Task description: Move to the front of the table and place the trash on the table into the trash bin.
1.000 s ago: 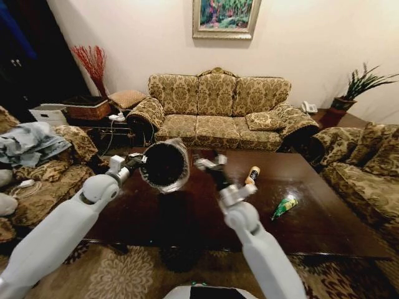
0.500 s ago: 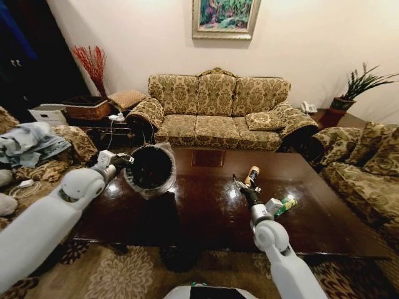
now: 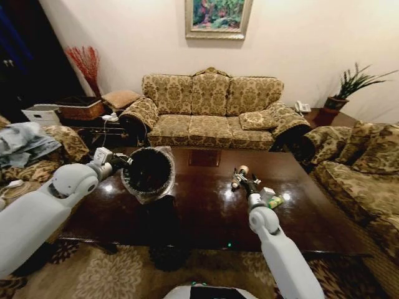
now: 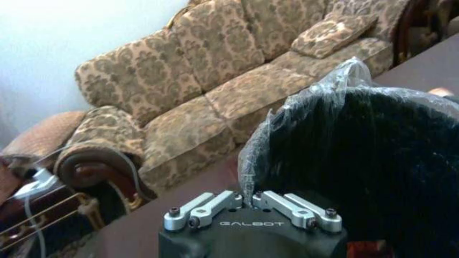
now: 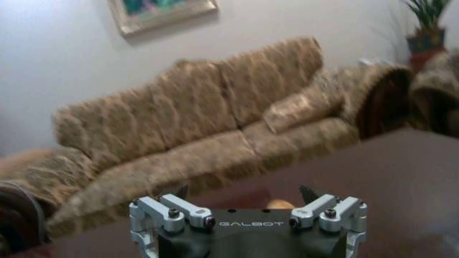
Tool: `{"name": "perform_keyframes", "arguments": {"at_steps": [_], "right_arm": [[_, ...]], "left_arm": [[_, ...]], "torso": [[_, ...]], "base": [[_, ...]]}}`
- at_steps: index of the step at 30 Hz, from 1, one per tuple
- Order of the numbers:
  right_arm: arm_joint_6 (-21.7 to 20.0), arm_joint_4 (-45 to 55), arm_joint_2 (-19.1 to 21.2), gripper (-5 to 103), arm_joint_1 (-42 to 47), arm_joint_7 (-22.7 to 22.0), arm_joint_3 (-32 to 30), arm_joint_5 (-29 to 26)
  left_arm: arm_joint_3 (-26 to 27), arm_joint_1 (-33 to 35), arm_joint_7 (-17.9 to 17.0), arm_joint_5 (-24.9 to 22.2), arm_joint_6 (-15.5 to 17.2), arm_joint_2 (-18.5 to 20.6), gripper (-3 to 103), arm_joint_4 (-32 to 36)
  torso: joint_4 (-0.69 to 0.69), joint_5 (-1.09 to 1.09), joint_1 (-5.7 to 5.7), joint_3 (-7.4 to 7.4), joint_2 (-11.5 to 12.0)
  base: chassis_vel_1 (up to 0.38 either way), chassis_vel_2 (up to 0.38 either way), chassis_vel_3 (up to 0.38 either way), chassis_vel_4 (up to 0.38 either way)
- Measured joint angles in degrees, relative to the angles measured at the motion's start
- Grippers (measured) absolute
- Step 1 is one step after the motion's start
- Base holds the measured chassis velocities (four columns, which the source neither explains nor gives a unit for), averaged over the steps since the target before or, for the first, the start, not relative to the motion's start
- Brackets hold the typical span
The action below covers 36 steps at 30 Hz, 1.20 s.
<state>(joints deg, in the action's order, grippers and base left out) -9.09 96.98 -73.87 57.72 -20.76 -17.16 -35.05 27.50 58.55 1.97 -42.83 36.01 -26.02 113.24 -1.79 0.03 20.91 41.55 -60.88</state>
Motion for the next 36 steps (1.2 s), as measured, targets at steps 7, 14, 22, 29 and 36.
{"name": "perform_keyframes", "arguments": {"at_steps": [7, 14, 22, 29, 36], "right_arm": [[-3.98, -12.45, -4.1, 100, -10.2, -3.78, 2.49, -2.13], [-3.42, -24.86, -9.32, 100, -17.39, -2.7, 4.14, -0.89], [0.15, -34.98, -12.4, 100, -20.31, -0.63, 1.75, 5.94], [1.65, -39.71, -13.05, 100, -21.03, 0.1, 0.97, 7.32], [1.64, -42.69, -12.76, 100, -21.94, 0.27, 0.59, 6.91]], "left_arm": [[-1.28, -0.54, -0.11, 0.01, -0.47, -1.16, 2, 0.17], [-2.25, -0.88, -0.24, 0.46, -1.02, -2.32, 2, -0.47], [-2.47, -0.83, -0.13, 1.38, -1.58, -3.38, 2, -1.28], [-2.53, -0.55, -0.14, 2.21, -1.76, -5.16, 2, -1.4], [-2.54, -0.77, -0.09, 2.37, -2.06, -5.44, 2, -1.66]], "torso": [[-0.06, -0.09, 0.0, 0.0, 0.0], [-0.11, -0.05, 0.02, 0.01, 0.0], [0.0, -0.05, 0.0, 0.0, 0.0], [-0.07, -0.04, 0.0, 0.0, 0.0], [-0.06, -0.03, 0.0, -0.01, 0.0]], "base": [[-0.04, -0.077, 0.033, 0.063], [0.044, 0.051, -0.001, -0.023], [0.0, 0.0, 0.0, 0.0], [0.0, 0.0, 0.0, 0.0], [0.0, 0.0, 0.0, 0.0]]}}
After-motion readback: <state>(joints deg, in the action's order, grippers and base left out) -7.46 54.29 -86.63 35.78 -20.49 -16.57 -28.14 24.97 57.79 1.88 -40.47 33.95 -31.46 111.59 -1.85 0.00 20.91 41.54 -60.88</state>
